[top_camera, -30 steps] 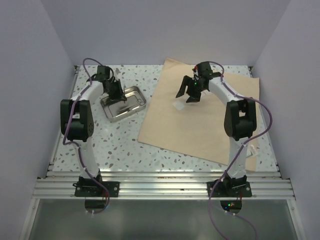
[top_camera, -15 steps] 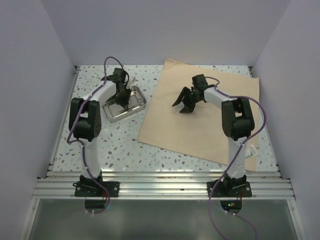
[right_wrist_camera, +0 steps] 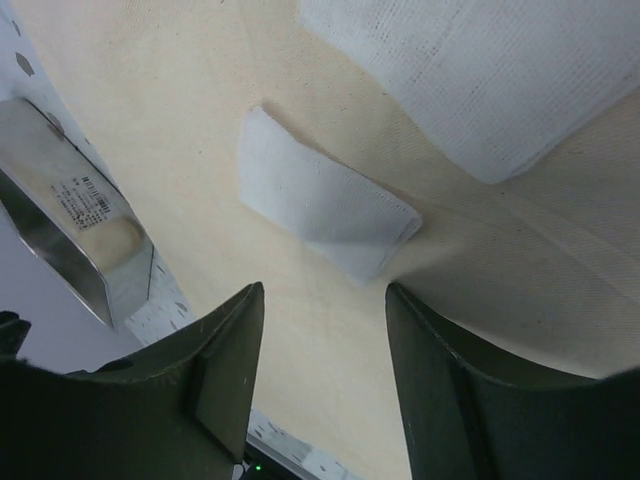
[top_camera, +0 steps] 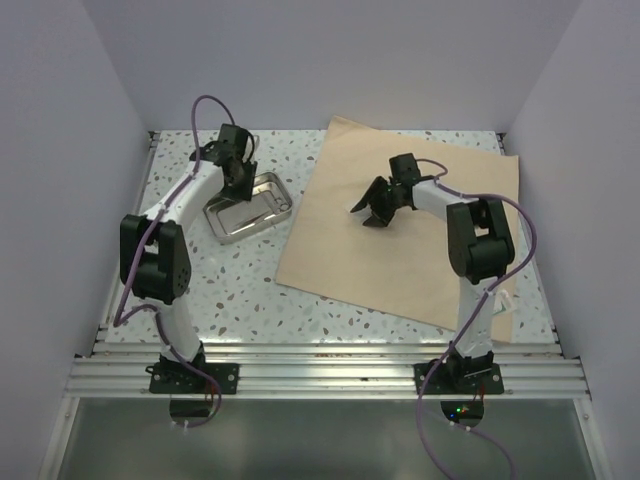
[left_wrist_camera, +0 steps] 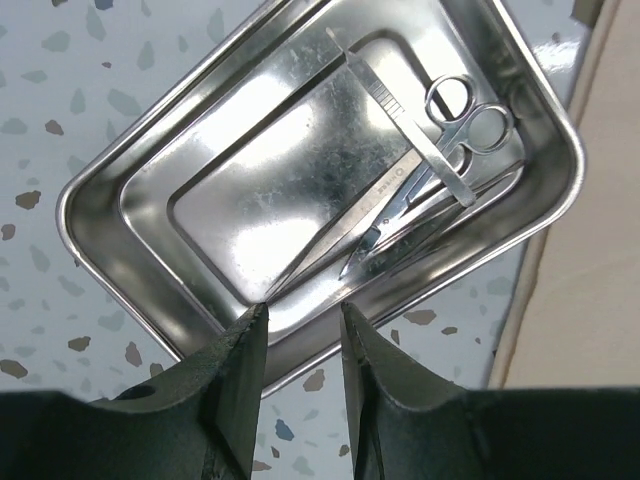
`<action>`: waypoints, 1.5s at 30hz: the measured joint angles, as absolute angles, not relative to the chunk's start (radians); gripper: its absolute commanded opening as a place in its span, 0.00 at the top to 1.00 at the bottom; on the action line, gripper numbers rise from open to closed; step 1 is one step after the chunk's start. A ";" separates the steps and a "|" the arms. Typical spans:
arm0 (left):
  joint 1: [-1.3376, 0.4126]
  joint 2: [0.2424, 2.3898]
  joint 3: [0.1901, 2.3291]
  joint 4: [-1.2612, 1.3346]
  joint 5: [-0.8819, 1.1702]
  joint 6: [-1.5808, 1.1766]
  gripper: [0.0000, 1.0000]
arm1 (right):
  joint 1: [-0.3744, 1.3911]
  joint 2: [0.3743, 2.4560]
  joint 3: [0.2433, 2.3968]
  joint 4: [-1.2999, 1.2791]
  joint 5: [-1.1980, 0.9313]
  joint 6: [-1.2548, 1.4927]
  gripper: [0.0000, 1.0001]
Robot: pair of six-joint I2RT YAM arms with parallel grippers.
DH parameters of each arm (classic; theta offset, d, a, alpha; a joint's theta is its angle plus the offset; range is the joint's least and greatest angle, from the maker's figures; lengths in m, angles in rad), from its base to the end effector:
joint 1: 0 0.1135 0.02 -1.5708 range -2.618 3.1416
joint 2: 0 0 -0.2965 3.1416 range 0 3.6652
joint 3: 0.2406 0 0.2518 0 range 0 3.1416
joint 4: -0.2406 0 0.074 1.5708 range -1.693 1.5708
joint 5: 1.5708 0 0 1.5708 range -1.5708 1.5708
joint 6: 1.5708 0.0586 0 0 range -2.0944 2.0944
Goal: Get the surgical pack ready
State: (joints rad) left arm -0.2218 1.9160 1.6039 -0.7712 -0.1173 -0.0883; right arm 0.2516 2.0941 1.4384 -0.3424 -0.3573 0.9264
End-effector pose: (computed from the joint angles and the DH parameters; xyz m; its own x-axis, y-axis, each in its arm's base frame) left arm 0.4243 -0.0887 0.2577 -0.8731 0.1071 -0.4757 0.0884 0.9942 0.0617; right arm 0.4486 0.1365 0.1604 -0.8222 0.5620 -0.0905 0.4004 0.6840 0.6098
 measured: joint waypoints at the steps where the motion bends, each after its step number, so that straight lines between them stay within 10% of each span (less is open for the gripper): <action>1: -0.222 1.893 1.603 -0.768 -0.110 -0.099 0.61 | 0.249 2.091 1.435 -0.342 -0.356 0.928 0.46; 36: -0.222 1.806 1.550 -0.749 0.109 -0.203 0.61 | 0.215 2.109 1.424 -0.269 -0.313 0.937 0.59; 45: -0.223 1.806 1.550 -0.749 0.125 -0.203 0.61 | 0.215 2.142 1.438 -0.224 -0.332 0.945 0.88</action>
State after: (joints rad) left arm -0.2226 1.8057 1.5501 -0.7486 0.1246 -0.2028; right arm 0.2146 2.1418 1.4376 -0.2237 -0.3317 0.9447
